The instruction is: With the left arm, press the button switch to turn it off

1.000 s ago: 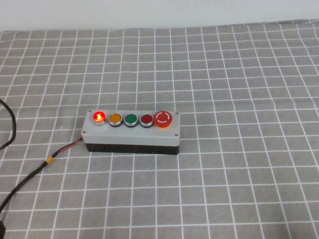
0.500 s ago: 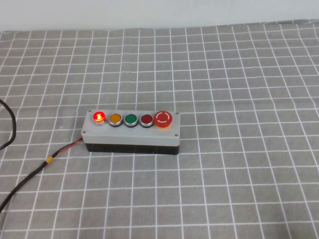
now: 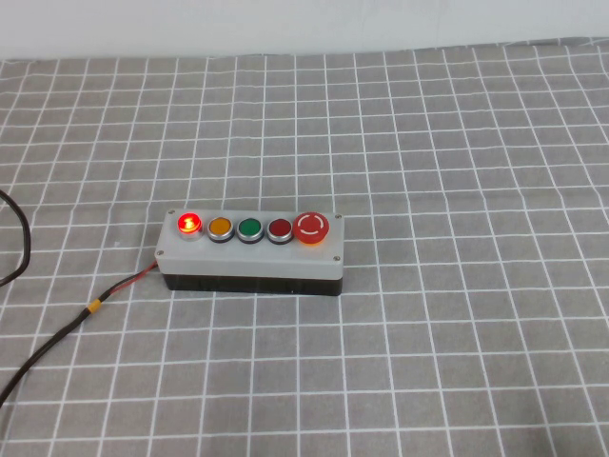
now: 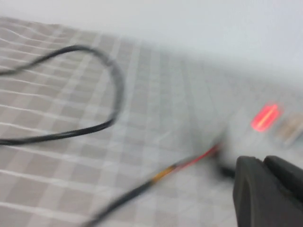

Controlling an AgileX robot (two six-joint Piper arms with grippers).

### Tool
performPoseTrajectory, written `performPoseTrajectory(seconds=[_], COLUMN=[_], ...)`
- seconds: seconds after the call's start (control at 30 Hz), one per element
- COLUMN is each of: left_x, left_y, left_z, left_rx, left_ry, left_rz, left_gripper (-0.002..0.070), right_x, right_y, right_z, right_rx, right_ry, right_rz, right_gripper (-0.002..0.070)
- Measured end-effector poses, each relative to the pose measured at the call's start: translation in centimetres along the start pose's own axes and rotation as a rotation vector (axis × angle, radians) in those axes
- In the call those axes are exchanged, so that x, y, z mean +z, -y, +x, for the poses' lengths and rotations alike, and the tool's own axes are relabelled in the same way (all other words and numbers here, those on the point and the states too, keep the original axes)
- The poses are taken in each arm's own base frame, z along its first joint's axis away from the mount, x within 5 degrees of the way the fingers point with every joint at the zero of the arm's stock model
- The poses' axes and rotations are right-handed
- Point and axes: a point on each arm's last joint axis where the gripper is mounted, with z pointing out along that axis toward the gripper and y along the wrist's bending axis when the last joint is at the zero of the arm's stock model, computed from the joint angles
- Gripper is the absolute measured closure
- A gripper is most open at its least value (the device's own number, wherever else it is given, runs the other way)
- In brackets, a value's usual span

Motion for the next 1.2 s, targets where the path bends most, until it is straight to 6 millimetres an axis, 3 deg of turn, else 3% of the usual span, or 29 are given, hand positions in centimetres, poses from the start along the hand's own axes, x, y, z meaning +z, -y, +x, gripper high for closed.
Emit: performPoseTrajectory(seconds=[0.13,0.27,0.43,0.57,0.7,0.87,1.0,1.2], left_x=[-0.1,-0.3,-0.3,-0.4,0.1,3.9,7.7,14.3], left_y=[0.4,0.5,0.5,0.8,2.1,5.0,7.0,9.5], left_z=[-1.3,-2.3,-2.4,-2.5,-6.5,-11.5,-14.2,-15.6], left_rx=[-0.341,-0.449,-0.487,-0.468,-0.300,-0.039,0.107,0.228], left_ry=[0.132,0.236,0.245,0.075,-0.154,-0.543,-0.661,-0.831], left_rz=[0.069,0.107,0.114,0.095,0.122,0.192,0.236,0.270], left_gripper=[0.0678,0.0678,0.0678,0.0678,0.0678,0.0678,0.0678,0.0678], right_x=[0.0,0.0,0.0,0.0,0.0,0.0,0.0,0.0], right_y=[0.0,0.0,0.0,0.0,0.0,0.0,0.0,0.0], right_z=[0.0,0.0,0.0,0.0,0.0,0.0,0.0,0.0], right_rx=[0.000,0.000,0.000,0.000,0.000,0.000,0.000,0.000], right_ry=[0.000,0.000,0.000,0.000,0.000,0.000,0.000,0.000], right_rz=[0.000,0.000,0.000,0.000,0.000,0.000,0.000,0.000], right_gripper=[0.0692,0.0692,0.0692,0.0692,0.0692,0.0692,0.0692,0.0692])
